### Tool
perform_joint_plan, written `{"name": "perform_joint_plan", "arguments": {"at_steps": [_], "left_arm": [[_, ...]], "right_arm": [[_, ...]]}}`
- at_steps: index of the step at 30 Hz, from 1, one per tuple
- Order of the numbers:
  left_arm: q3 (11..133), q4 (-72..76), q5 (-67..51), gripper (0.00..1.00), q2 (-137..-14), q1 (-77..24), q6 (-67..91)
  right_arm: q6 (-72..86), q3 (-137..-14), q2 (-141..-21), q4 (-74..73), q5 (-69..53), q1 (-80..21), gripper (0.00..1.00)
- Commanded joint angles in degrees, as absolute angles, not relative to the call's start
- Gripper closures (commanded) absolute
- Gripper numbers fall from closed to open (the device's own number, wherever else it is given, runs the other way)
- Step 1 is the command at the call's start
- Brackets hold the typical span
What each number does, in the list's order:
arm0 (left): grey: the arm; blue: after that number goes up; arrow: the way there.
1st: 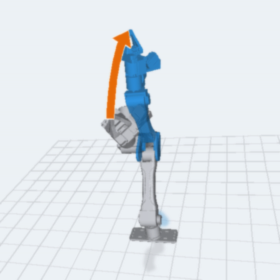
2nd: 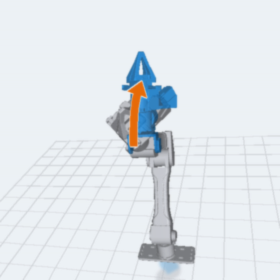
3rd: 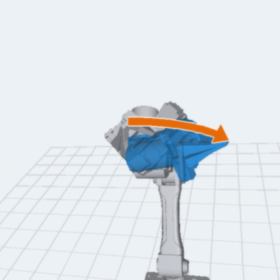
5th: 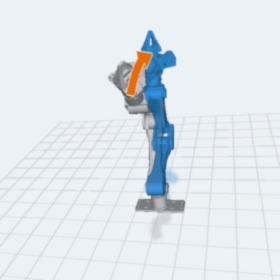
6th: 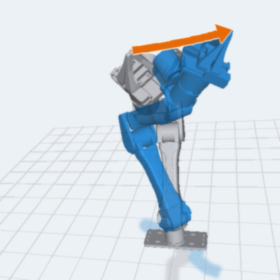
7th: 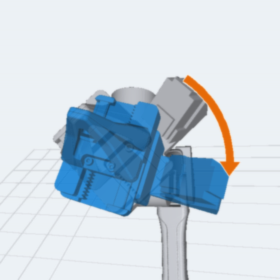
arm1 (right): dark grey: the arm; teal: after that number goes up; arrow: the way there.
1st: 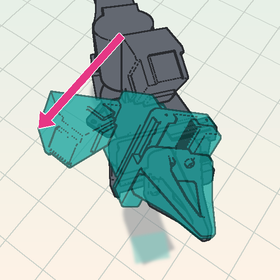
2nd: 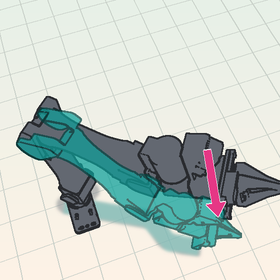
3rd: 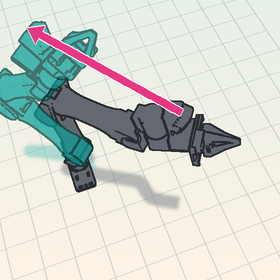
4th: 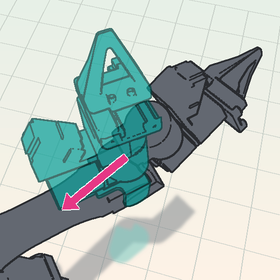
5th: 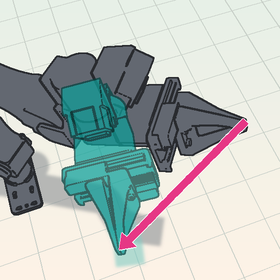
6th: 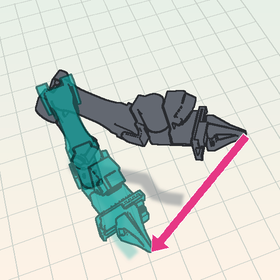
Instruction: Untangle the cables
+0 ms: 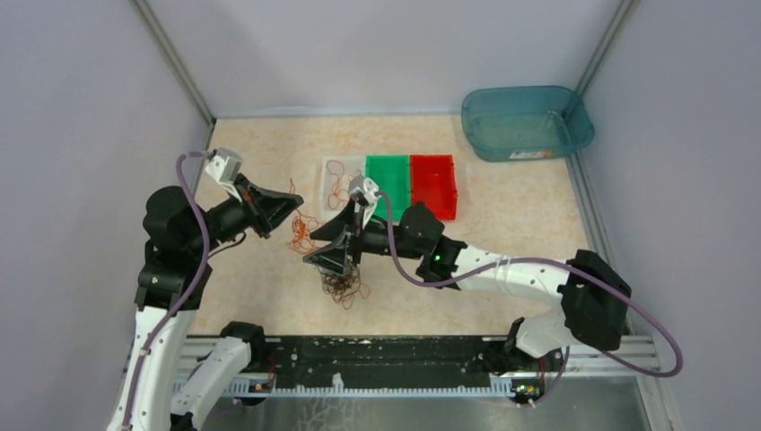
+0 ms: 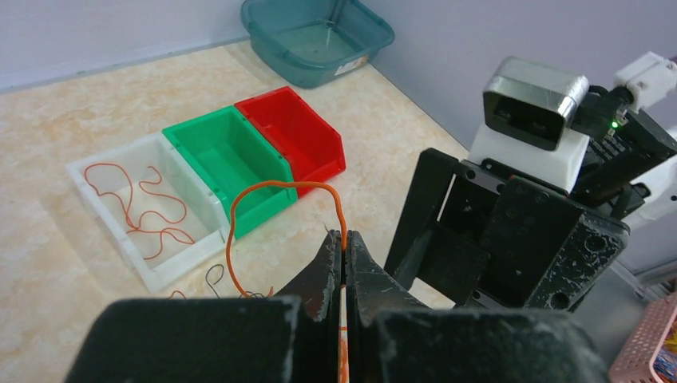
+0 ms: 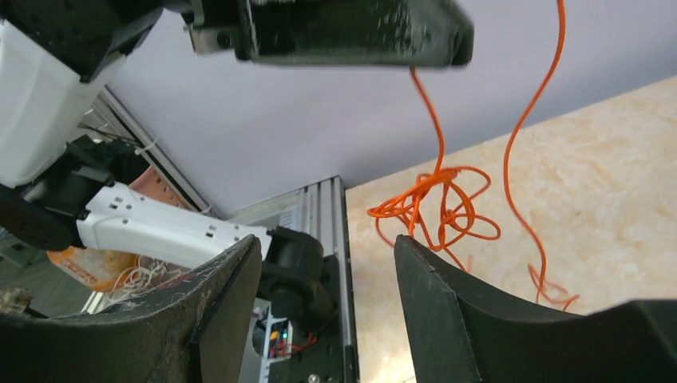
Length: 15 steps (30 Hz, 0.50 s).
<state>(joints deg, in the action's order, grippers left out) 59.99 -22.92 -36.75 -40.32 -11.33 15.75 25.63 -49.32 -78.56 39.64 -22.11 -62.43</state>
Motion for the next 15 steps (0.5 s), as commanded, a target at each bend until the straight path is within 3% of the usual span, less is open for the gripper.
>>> {"name": "perform_joint_plan", "arguments": {"at_steps": [1, 15], "left_arm": [[61.34, -22.9, -40.1, 1.0, -39.55, -11.43, 17.6], [60.97, -22.38, -45.7, 1.0, -39.55, -11.43, 17.36]], "right_arm": [[22.48, -55.5, -79.55, 40.31, -23.67, -61.12, 0.37], [22.03, -60.38, -80.68, 38.84, -32.87, -58.59, 0.41]]}}
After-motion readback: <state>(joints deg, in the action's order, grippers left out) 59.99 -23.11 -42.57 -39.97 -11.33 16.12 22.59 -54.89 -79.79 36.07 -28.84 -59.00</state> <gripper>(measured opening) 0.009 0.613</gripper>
